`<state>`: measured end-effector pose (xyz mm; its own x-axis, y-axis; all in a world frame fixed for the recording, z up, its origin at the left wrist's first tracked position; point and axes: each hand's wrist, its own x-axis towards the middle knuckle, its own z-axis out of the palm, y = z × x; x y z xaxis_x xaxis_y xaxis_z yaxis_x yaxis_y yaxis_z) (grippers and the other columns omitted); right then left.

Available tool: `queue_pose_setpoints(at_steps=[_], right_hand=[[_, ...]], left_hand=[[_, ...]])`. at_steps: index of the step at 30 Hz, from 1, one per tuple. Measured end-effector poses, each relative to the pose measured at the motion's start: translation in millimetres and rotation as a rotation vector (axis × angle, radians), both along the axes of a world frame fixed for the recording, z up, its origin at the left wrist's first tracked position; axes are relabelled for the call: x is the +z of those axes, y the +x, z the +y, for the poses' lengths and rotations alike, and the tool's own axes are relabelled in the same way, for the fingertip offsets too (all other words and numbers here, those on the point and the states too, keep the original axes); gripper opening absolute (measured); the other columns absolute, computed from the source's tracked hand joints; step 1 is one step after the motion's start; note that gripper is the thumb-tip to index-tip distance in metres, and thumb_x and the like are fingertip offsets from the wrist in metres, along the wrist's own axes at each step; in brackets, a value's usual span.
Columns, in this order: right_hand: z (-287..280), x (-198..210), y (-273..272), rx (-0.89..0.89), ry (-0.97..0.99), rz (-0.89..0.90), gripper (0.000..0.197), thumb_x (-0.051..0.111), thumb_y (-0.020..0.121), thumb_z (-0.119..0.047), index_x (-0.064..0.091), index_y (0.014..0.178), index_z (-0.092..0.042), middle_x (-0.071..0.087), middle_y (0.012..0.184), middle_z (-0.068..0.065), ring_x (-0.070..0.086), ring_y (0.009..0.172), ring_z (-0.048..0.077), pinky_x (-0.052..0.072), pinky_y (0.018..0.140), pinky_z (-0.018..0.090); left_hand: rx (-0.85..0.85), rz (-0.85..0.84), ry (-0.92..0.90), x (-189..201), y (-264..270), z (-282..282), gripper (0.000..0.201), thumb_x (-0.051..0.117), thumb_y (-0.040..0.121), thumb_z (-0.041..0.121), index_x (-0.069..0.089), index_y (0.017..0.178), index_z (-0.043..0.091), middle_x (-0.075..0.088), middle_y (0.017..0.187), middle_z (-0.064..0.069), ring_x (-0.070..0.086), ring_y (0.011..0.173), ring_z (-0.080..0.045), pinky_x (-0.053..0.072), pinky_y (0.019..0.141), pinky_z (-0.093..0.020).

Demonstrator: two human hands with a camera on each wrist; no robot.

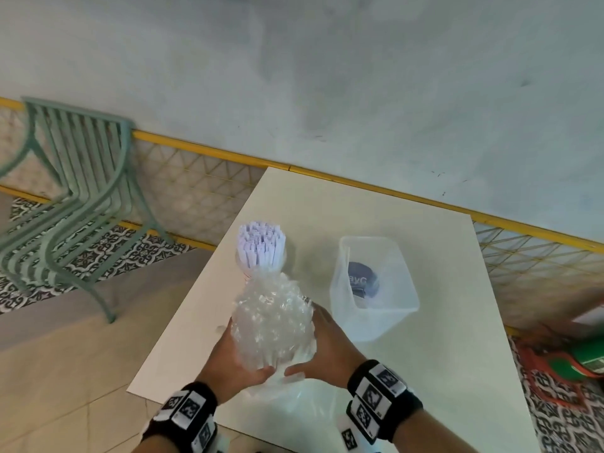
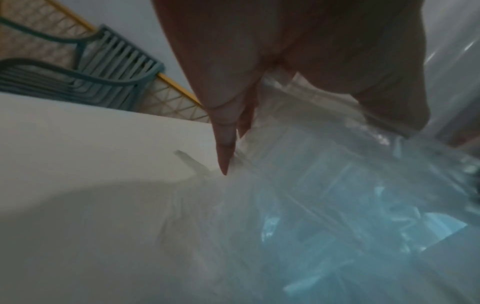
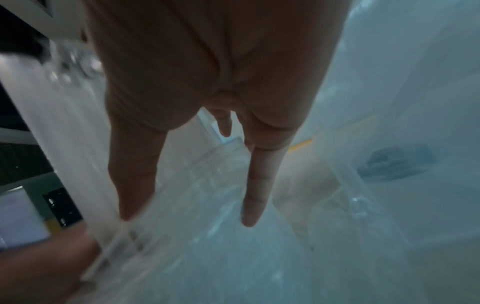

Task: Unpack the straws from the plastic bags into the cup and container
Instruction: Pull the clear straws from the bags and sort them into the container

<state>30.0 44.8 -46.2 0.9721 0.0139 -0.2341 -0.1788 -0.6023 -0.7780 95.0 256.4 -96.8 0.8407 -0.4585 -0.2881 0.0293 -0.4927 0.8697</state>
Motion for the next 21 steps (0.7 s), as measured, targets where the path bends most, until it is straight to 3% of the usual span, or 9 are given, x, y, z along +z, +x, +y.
queue_pose_setpoints(at_steps=[3, 6, 10, 14, 17, 19, 21], right_hand=[[-7, 18, -10, -0.026, 0.023, 0.004, 0.119, 0.085, 0.065, -0.033, 0.004, 0.152, -0.040, 0.016, 0.151, -0.020, 0.030, 0.137, 0.006, 0.043, 0.108, 0.034], [-10, 33, -26, -0.075, -0.006, -0.090, 0.110, 0.086, 0.060, -0.039, 0.011, 0.140, -0.045, 0.023, 0.136, -0.022, 0.034, 0.124, 0.000, 0.046, 0.094, 0.019], [13, 23, -32, -0.153, -0.074, -0.163, 0.110, 0.086, 0.052, -0.060, 0.015, 0.133, -0.042, 0.025, 0.125, -0.032, 0.038, 0.108, -0.010, 0.043, 0.091, 0.012], [27, 6, -22, -0.396, -0.056, -0.291, 0.074, 0.081, 0.066, -0.050, 0.031, 0.121, -0.044, 0.045, 0.107, -0.029, 0.055, 0.086, 0.005, 0.048, 0.072, 0.014], [29, -5, -19, -0.476, -0.019, -0.359, 0.053, 0.081, 0.068, -0.038, 0.043, 0.106, -0.044, 0.054, 0.098, -0.020, 0.056, 0.082, 0.010, 0.053, 0.064, 0.024], [32, -12, -19, -0.473, -0.004, -0.369, 0.050, 0.081, 0.069, -0.033, 0.045, 0.100, -0.048, 0.053, 0.099, -0.022, 0.055, 0.083, 0.009, 0.053, 0.061, 0.022], [34, -19, -18, -0.465, -0.013, -0.391, 0.049, 0.081, 0.069, -0.034, 0.046, 0.100, -0.049, 0.052, 0.099, -0.025, 0.055, 0.081, 0.008, 0.051, 0.061, 0.019]], left_hand=[[0.031, 0.034, 0.015, -16, 8, 4, 0.088, 0.091, 0.048, 0.046, 0.055, 0.120, 0.010, 0.070, 0.095, 0.003, 0.068, 0.089, -0.010, 0.056, 0.091, -0.040], [0.073, 0.058, -0.019, -20, 12, 3, 0.095, 0.092, 0.046, 0.043, 0.054, 0.125, 0.008, 0.070, 0.103, -0.001, 0.068, 0.099, -0.014, 0.053, 0.095, -0.043], [0.125, 0.015, -0.090, -13, 9, -5, 0.089, 0.094, 0.048, 0.031, 0.052, 0.126, 0.019, 0.069, 0.107, 0.005, 0.065, 0.102, -0.009, 0.051, 0.094, -0.030], [0.165, 0.012, -0.172, -12, 7, -12, 0.097, 0.094, 0.051, 0.026, 0.043, 0.134, 0.027, 0.064, 0.119, 0.010, 0.060, 0.112, -0.006, 0.046, 0.101, -0.029], [0.177, 0.004, -0.183, -13, 6, -14, 0.098, 0.092, 0.056, 0.018, 0.038, 0.136, 0.028, 0.059, 0.123, 0.013, 0.056, 0.113, -0.004, 0.041, 0.093, -0.016], [0.158, 0.003, -0.195, -16, 6, -15, 0.098, 0.091, 0.057, 0.018, 0.035, 0.136, 0.031, 0.059, 0.123, 0.013, 0.056, 0.113, -0.003, 0.041, 0.087, -0.010], [0.146, -0.002, -0.188, -20, 7, -14, 0.103, 0.092, 0.055, 0.025, 0.031, 0.138, 0.032, 0.058, 0.127, 0.011, 0.056, 0.117, -0.007, 0.043, 0.096, -0.017]])
